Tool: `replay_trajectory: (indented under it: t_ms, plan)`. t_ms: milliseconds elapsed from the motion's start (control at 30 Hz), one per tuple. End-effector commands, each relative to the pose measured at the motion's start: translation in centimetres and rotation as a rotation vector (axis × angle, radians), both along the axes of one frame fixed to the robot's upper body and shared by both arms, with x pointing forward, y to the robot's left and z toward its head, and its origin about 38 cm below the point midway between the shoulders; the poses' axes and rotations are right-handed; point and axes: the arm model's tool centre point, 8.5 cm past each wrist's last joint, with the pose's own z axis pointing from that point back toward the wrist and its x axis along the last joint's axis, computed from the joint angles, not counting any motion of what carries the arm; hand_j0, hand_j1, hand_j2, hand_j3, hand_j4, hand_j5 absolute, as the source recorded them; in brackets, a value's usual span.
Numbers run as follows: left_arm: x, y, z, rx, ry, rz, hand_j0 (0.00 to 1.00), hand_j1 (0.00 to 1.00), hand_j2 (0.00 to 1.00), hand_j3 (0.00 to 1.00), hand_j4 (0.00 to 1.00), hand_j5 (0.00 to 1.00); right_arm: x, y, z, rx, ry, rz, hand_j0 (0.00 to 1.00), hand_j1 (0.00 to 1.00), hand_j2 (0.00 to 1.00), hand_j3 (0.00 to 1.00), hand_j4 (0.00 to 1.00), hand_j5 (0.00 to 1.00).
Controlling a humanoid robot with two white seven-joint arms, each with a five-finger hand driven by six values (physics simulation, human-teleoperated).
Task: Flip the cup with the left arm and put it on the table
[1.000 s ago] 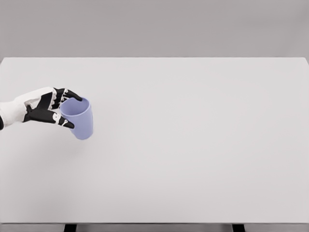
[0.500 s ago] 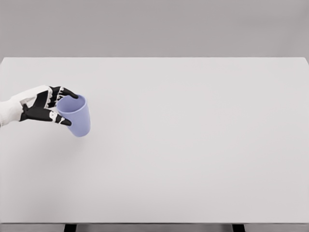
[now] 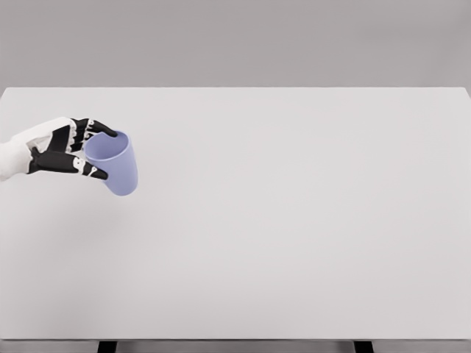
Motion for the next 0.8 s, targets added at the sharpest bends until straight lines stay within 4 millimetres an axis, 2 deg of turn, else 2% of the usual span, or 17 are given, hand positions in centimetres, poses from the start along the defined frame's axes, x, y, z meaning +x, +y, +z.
replay_trajectory:
  t_ms: [0, 167, 267, 433, 767]
  plan:
    - [0.2, -0.2, 0.3, -0.003, -0.011, -0.004, 0.59, 0.59, 0.59, 0.59, 0.59, 0.59, 0.0, 0.0, 0.0, -0.001, 0.001, 0.0, 1.0, 1.0, 1.0, 1.0, 1.0, 1.0]
    - [0.4, -0.3, 0.6, -0.006, -0.022, -0.004, 0.57, 0.57, 0.57, 0.57, 0.57, 0.57, 0.0, 0.0, 0.0, 0.0, 0.0, 0.0, 1.0, 1.0, 1.0, 1.0, 1.0, 1.0]
    - [1.1, -2.1, 0.8, -0.001, -0.08, -0.039, 0.58, 0.58, 0.58, 0.58, 0.58, 0.58, 0.0, 0.0, 0.0, -0.001, 0.001, 0.0, 1.0, 1.0, 1.0, 1.0, 1.0, 1.0]
    - [1.3, -2.3, 0.8, 0.009, -0.087, -0.04, 0.58, 0.58, 0.58, 0.58, 0.58, 0.58, 0.0, 0.0, 0.0, 0.0, -0.001, 0.0, 1.0, 1.0, 1.0, 1.0, 1.0, 1.0]
    - [1.9, -2.6, -1.0, -0.02, -0.06, -0.012, 0.58, 0.58, 0.58, 0.58, 0.58, 0.58, 0.0, 0.0, 0.0, 0.0, -0.001, 0.0, 1.0, 1.0, 1.0, 1.0, 1.0, 1.0]
